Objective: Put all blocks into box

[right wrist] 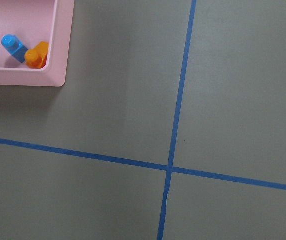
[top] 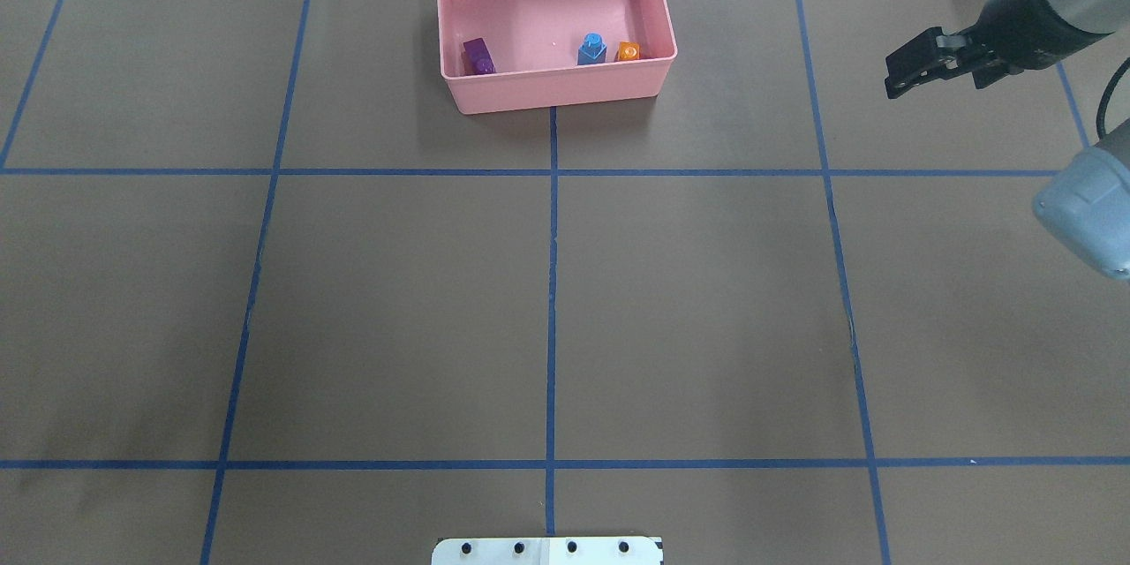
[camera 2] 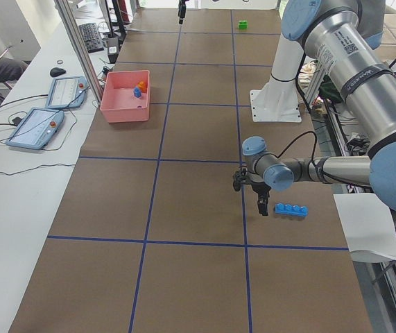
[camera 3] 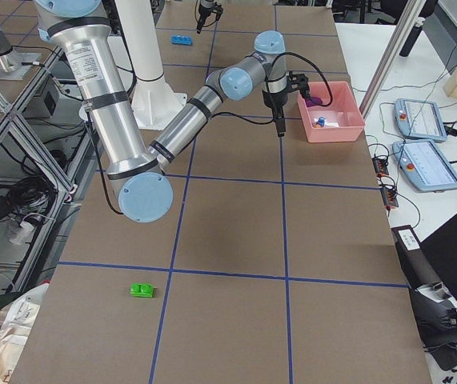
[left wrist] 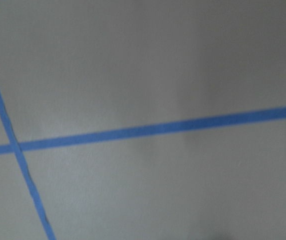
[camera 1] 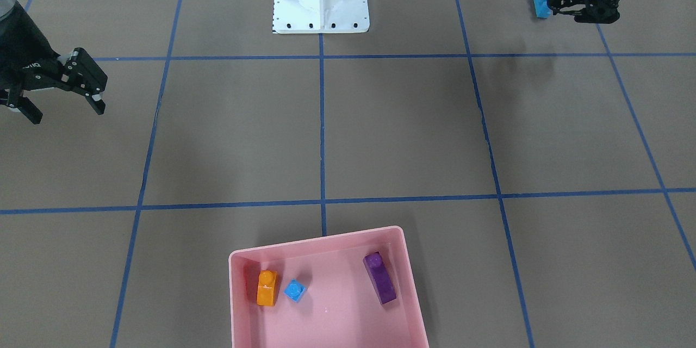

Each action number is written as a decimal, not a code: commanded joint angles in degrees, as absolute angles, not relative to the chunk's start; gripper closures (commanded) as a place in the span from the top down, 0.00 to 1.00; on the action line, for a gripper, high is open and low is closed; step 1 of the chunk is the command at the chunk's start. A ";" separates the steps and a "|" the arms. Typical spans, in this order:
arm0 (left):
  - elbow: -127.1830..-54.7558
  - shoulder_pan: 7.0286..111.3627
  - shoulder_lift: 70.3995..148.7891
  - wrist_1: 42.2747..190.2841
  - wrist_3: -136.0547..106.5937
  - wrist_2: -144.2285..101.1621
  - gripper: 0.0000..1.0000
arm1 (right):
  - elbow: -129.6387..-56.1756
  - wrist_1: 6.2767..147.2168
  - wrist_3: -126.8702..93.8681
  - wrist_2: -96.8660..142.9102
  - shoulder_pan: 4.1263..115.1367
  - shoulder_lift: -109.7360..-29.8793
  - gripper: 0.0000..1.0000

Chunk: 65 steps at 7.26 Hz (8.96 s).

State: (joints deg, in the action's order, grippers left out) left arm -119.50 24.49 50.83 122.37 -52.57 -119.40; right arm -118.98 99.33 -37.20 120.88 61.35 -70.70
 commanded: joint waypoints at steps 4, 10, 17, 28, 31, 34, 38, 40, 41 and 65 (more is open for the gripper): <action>-111.18 13.90 52.90 137.87 -63.42 -121.38 0.95 | -119.36 99.23 -37.00 120.32 61.26 -70.75 0.99; -109.07 10.55 53.79 140.10 -66.88 -121.64 0.78 | -118.65 99.23 -35.60 120.15 61.17 -70.23 0.99; -109.07 10.55 53.96 140.10 -66.88 -121.64 0.39 | -118.56 99.23 -35.60 120.15 61.08 -69.87 0.99; -124.19 37.06 62.81 141.94 -69.43 -121.38 0.00 | -119.09 99.23 -31.67 120.85 62.31 -73.99 0.99; -121.91 43.05 76.69 139.67 -69.52 -120.59 0.00 | -118.92 99.49 -18.95 121.29 68.27 -80.40 0.99; -120.16 49.37 95.90 125.82 -69.43 -120.59 0.00 | -118.74 98.79 -1.89 125.67 77.58 -91.54 0.99; -97.64 52.65 127.98 113.48 -69.43 -117.44 0.00 | -118.65 98.70 9.05 127.88 82.97 -100.97 0.99; -80.15 52.65 140.83 113.47 -69.43 -115.77 0.00 | -118.56 98.70 9.14 127.71 83.84 -102.74 1.00; -72.24 52.56 146.37 113.55 -69.43 -114.19 0.00 | -118.39 98.70 9.05 127.71 84.20 -103.09 1.00; -104.15 56.51 110.04 113.20 -40.87 -127.62 1.00 | -101.42 48.36 -10.48 134.13 81.97 -129.99 0.99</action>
State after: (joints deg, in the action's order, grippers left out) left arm -103.79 56.55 110.05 113.20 -40.83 -127.62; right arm -100.72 50.44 -4.48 134.35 86.96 -130.04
